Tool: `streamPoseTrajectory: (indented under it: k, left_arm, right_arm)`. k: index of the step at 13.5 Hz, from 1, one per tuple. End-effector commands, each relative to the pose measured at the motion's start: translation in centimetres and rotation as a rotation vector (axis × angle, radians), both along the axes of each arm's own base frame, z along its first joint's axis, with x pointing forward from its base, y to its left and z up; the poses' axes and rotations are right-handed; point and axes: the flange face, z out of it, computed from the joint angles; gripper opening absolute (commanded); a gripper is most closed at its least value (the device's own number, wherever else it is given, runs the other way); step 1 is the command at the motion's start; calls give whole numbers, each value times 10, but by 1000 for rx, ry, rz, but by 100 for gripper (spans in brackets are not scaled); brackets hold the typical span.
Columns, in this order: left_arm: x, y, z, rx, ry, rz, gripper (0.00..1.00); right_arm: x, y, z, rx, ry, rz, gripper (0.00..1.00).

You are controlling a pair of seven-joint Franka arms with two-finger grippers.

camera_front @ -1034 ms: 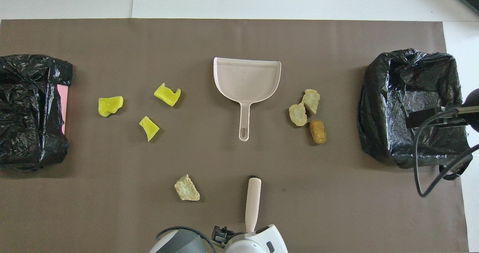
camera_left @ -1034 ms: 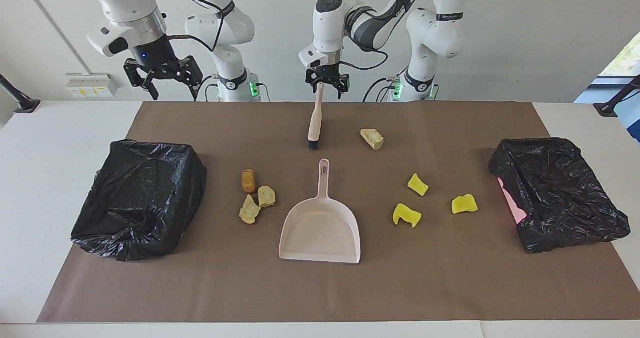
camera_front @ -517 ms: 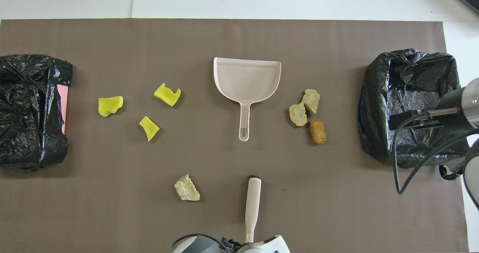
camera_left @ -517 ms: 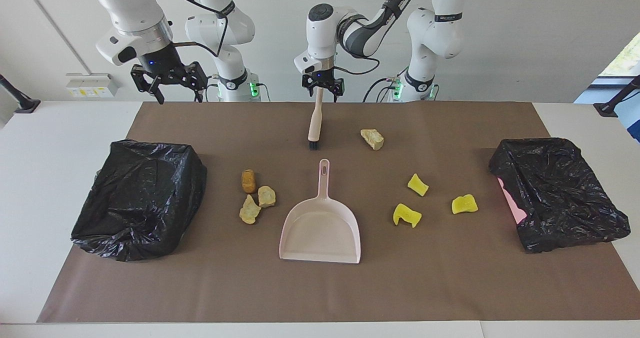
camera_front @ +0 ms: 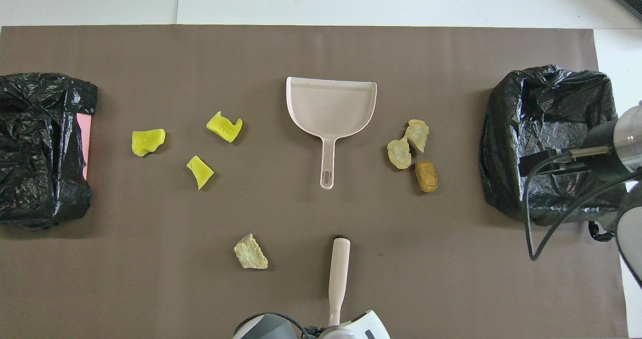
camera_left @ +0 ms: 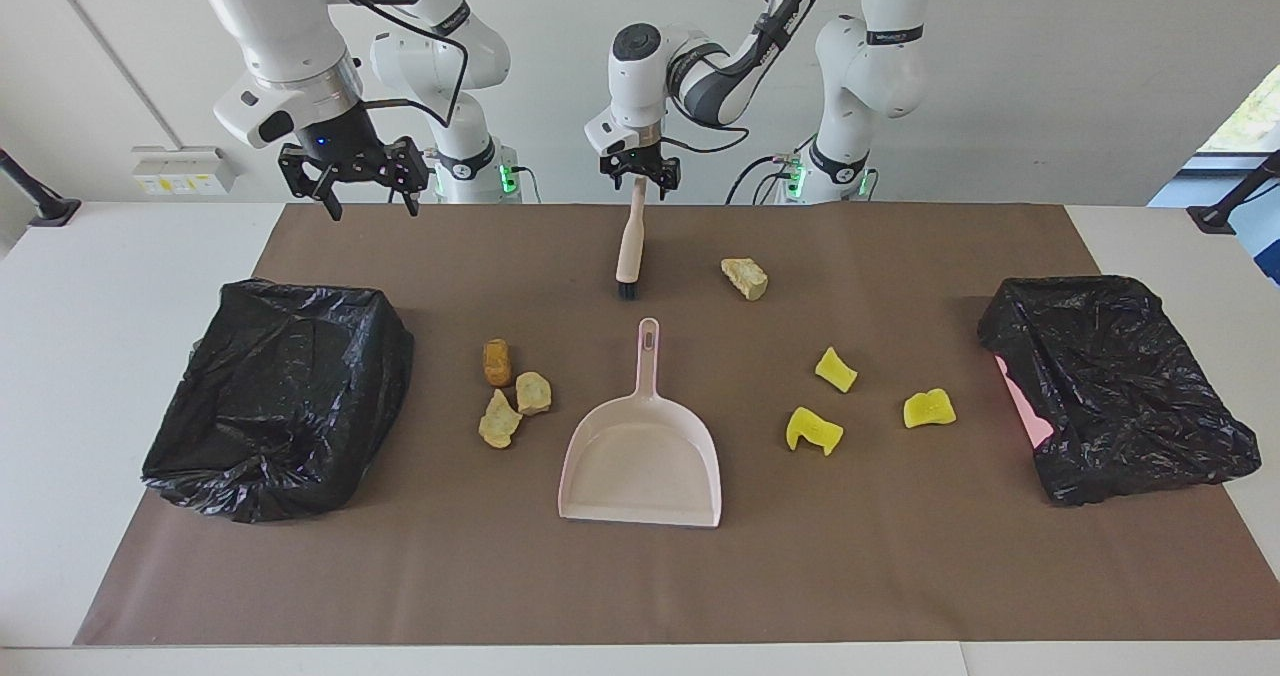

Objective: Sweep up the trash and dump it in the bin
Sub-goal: 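Reach the left gripper to the wooden brush handle and grasp it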

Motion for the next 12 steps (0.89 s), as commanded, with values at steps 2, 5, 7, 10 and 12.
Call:
streamPoseTrajectory:
  k: [2,5,7,10,12]
  left_arm:
    - [14,3,10,-13,-6,59,0]
    - [49,13,35,-3,-33,90,0]
    - [83,33,50,77,-42,120,0]
    - [131,79,57,158,-70,180,0]
    - [157,108,59,181,-57,213,0]
  right_arm:
    - [-4,0,-2,11,-9,10,100]
    - [-5,0,-4,11,-6,10,100]
    - [-5,0,-5,10,-2,10,100]
    - [-5,0,-6,10,0,10,100]
    - [-5,0,-5,10,-2,10,100]
